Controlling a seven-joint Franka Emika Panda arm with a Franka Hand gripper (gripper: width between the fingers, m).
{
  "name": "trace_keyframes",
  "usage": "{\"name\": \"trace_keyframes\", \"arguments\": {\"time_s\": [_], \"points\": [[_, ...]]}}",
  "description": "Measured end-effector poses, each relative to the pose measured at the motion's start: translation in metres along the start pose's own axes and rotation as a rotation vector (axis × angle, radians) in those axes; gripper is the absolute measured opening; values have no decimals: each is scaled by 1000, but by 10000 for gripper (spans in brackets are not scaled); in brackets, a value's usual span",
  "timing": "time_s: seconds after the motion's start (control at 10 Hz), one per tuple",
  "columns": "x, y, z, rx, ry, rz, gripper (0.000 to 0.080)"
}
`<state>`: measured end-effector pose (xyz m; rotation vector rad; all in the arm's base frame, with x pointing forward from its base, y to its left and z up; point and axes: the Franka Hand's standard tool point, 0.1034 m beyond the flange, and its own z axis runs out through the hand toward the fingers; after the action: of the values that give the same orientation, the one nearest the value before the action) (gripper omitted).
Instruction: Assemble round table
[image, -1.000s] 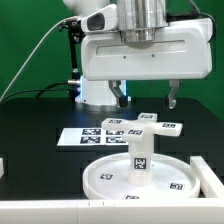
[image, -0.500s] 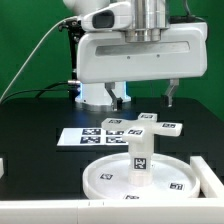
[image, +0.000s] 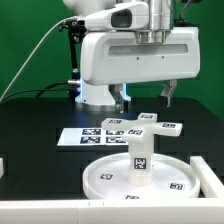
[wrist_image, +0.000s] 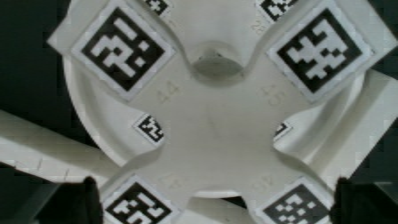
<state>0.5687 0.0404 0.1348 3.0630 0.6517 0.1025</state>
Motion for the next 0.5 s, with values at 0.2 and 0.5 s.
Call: {"name": "trace_keyframes", "arguments": {"time_s": [0.2, 0.5], "points": [[-4, 2, 5, 24, -2, 80, 649], [-5, 4, 7, 19, -5, 77, 649]]}}
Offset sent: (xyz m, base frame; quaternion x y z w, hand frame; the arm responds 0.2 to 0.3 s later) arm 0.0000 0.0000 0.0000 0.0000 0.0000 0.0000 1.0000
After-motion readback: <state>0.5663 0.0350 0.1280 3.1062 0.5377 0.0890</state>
